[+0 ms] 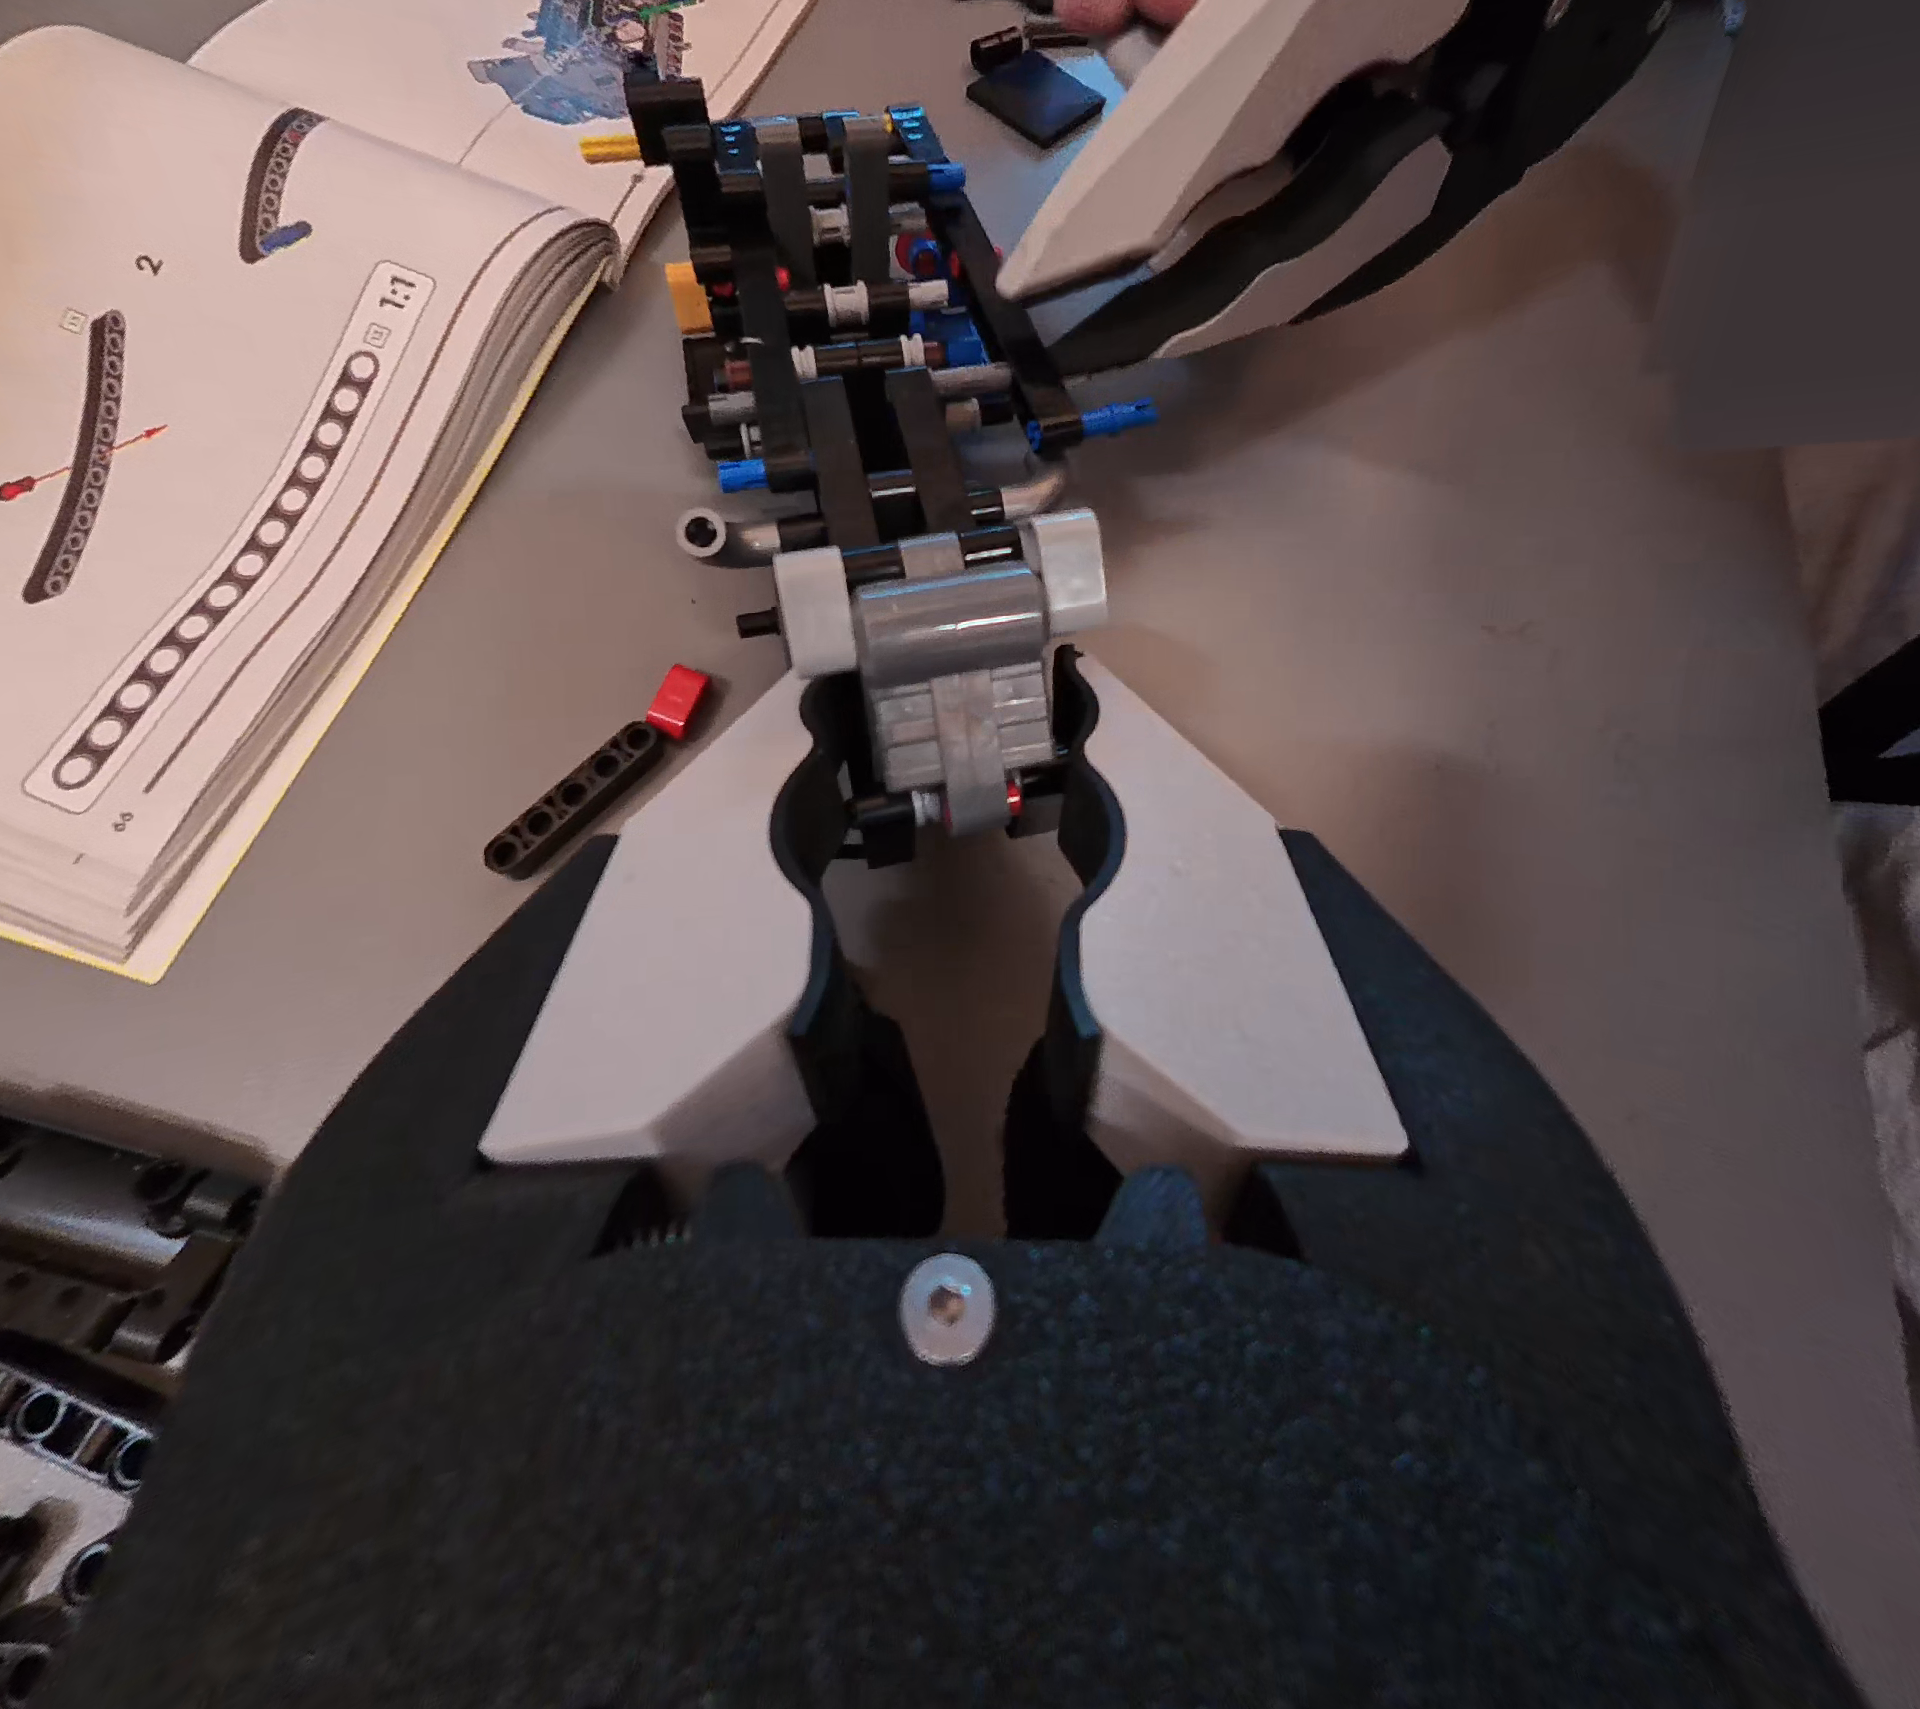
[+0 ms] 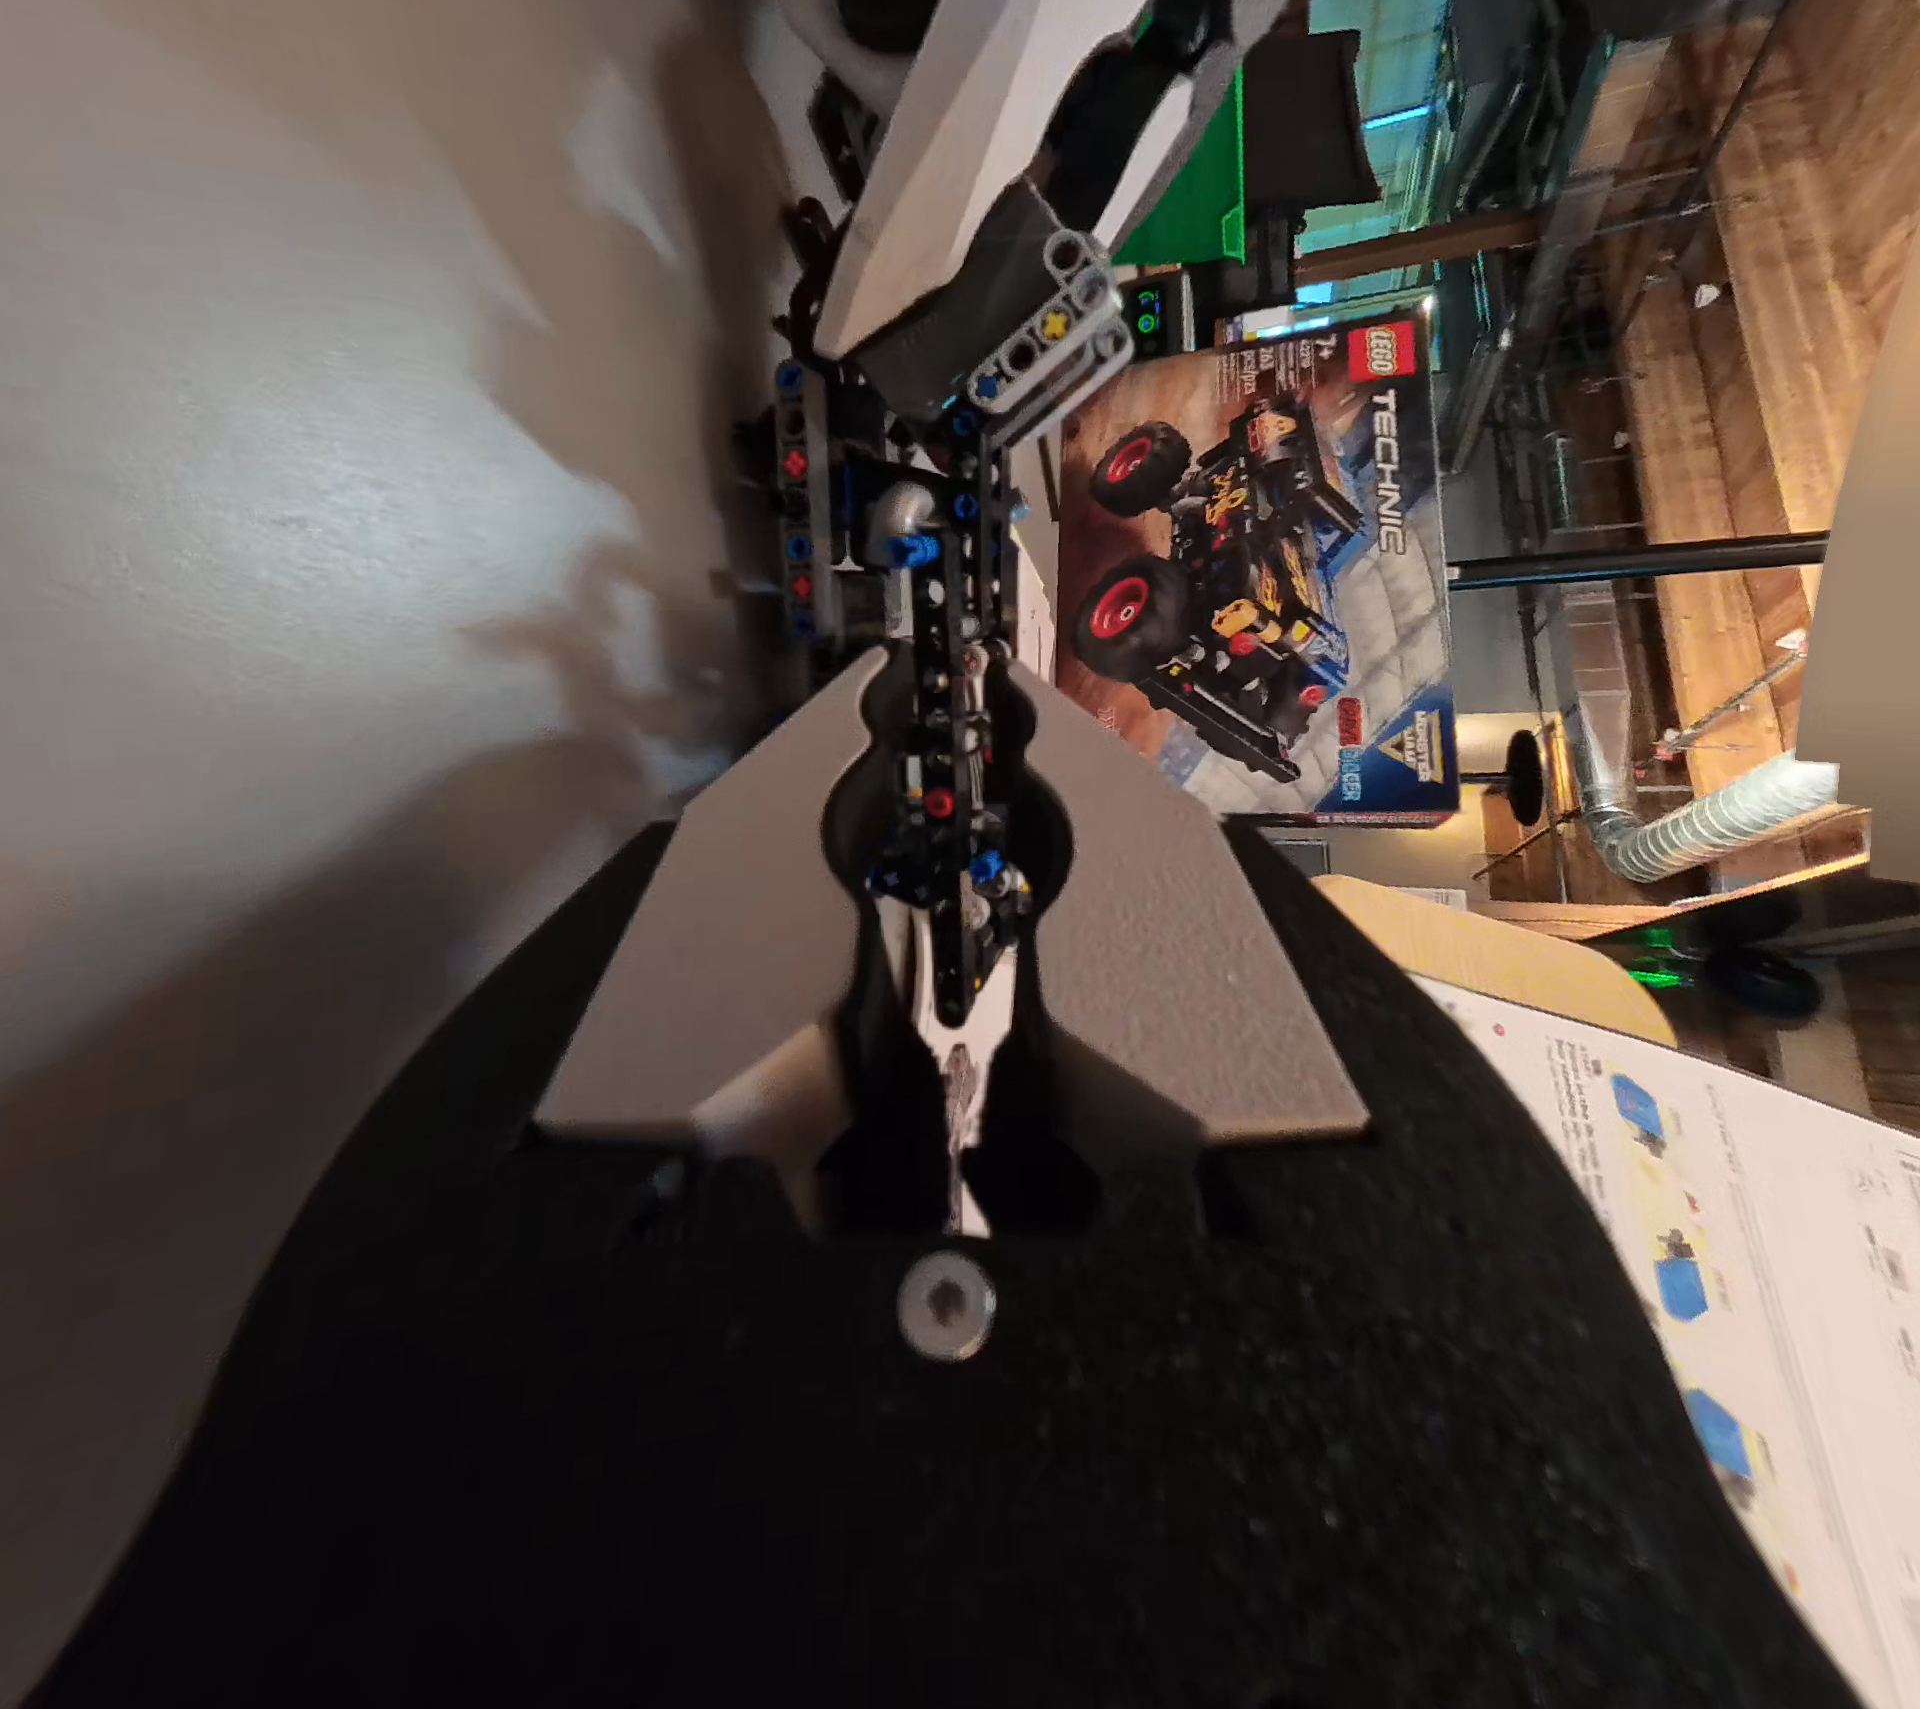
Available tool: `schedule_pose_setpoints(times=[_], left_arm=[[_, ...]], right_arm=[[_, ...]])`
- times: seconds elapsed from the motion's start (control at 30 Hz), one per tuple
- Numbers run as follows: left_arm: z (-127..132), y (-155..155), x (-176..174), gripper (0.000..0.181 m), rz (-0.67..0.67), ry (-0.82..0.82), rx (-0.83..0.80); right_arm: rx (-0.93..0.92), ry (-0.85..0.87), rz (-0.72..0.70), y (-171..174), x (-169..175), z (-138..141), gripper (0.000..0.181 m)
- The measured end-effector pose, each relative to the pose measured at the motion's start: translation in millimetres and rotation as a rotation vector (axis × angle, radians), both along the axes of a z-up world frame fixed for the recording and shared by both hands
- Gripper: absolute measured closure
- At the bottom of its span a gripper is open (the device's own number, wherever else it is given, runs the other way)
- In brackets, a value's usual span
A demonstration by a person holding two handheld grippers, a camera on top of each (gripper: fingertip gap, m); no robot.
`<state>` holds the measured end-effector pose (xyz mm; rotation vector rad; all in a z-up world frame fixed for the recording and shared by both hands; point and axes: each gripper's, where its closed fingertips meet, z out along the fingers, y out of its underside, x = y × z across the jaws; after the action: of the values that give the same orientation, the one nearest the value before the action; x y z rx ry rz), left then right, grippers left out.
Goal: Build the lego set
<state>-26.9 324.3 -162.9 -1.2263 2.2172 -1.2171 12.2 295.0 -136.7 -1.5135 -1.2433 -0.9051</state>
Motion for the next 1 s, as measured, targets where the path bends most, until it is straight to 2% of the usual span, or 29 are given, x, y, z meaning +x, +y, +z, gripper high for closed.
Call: schedule_pose_setpoints(times=[0.13, 0.37, 0.47, 1.0], left_arm=[[-1, 0, 0, 0.146, 0.010, -0.013, 0.038], [-1, 4, 5, 0.146, 0.073, -0.053, 0.118], [-1, 5, 5, 0.146, 0.078, -0.055, 0.142], [-1, 3, 8, 0.146, 0.146, -0.044, 0.115]], right_arm=[[-0.003, -0.041, -0.014, 3, -1, -4, 0.174], [0.022, -0.107, -0.117, 10, 8, -5, 0.174], [0.018, -0.091, -0.133, 11, 9, -5, 0.174], [0.001, -0.071, -0.191, 17, 15, -4, 0.174]])
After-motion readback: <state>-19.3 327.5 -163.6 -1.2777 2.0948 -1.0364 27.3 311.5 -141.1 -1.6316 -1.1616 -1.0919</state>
